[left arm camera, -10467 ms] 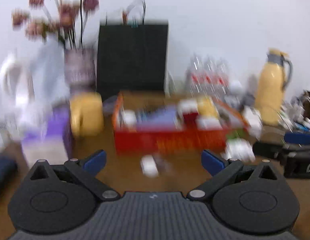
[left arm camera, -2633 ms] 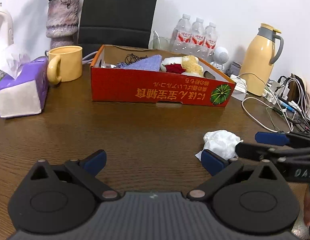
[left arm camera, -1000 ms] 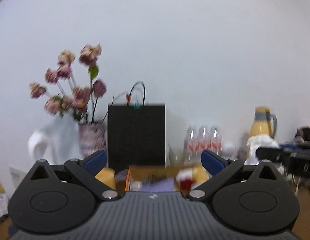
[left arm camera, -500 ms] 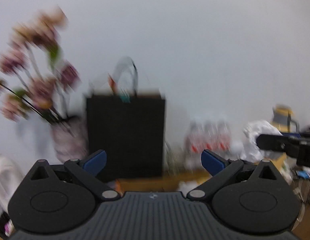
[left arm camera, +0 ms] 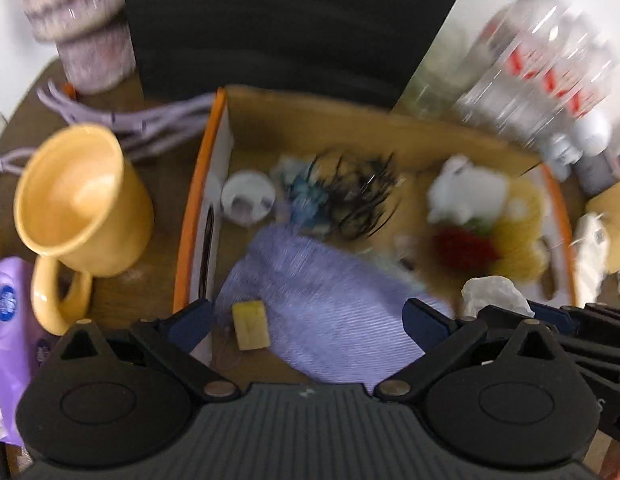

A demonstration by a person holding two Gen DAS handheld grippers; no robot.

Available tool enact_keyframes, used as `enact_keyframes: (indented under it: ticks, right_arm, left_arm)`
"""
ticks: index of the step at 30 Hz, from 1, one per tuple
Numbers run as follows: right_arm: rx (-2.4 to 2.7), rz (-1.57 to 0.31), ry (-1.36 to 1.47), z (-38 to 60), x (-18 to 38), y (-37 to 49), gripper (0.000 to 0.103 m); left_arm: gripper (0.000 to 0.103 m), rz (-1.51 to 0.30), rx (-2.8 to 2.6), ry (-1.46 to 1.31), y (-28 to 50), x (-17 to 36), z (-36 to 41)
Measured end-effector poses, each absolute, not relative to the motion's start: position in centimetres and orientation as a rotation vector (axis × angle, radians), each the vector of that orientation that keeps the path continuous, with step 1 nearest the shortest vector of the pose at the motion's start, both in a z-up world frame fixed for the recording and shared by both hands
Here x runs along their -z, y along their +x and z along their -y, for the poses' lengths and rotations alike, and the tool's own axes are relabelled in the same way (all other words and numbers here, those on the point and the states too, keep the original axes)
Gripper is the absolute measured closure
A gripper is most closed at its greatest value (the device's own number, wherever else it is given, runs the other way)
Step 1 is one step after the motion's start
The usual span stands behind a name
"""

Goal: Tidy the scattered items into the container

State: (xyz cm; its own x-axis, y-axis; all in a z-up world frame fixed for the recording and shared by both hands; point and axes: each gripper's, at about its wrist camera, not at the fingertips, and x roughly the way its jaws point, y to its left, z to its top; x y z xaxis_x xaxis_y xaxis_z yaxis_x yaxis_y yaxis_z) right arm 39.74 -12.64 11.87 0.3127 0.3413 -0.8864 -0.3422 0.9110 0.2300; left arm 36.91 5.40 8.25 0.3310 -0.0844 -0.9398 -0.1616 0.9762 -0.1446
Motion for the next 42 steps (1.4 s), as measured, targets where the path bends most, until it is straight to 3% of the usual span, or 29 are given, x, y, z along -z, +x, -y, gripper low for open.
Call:
enact_keyframes:
  ticks: [6,16,33,42]
  right_arm:
    - [-0.428,-1.279,-0.052,11.3,-9.1,40.0,0.075]
    - [-0.357,-1.182,-0.055,13.0,-15.4,38.2,0.016]
    - [-0.305,-1.026,-0.006,18.0,-20.5,31.0,0.016]
    - [-0.326,-0.554,-0.014,19.0,-18.9,25.8,0.016]
  left_arm:
    - [0.0,-1.285,-0.048,-0.157,37.4,-7.9,-5.1]
    - [0.0,-1.199,-0.103,-0.192,35.4,-13.4,-5.6]
    - [0.0,-1.097,-0.084,-0.091,27.9,-17.7,-2.3]
    - [0.0,-0.64,-0.128,-0.036,21.8,-15.6,-1.9]
